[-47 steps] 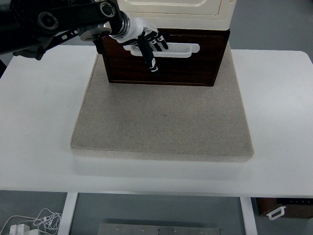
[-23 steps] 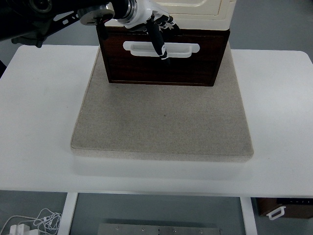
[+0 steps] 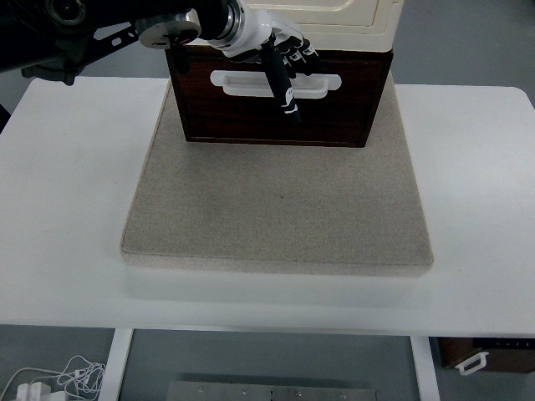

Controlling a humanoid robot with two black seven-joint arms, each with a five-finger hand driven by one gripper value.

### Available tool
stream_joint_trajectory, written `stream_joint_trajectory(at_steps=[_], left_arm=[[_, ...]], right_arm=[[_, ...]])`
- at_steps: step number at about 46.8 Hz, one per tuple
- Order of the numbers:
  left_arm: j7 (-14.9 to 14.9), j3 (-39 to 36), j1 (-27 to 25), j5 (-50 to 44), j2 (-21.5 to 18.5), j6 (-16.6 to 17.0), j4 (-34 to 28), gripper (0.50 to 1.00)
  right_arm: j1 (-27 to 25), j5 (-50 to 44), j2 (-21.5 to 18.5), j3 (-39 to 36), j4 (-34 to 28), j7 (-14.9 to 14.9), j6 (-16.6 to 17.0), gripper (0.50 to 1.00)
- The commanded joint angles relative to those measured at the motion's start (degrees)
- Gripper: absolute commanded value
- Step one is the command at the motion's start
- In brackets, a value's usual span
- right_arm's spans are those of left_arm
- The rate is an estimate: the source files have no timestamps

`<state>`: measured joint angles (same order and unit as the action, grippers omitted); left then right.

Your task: Close the drawer under the combination cabinet

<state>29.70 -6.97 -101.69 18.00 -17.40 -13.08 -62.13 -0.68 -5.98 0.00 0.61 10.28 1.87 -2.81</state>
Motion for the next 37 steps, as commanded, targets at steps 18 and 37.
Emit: stream_joint_trajectory(at_steps=[18, 37], left_arm=[[-0.1, -0.7, 2.0, 0.4, 0.3, 0.3, 2.3, 1.000], [-0.1, -0.7, 2.9, 3.4, 0.2, 0.3, 4.8, 1.000]], right_arm=[[0.0, 0.0, 0.0, 0.0, 0.0, 0.0, 0.0, 0.952], [0.0, 0.0, 0.0, 0.0, 0.0, 0.0, 0.0, 0.952]])
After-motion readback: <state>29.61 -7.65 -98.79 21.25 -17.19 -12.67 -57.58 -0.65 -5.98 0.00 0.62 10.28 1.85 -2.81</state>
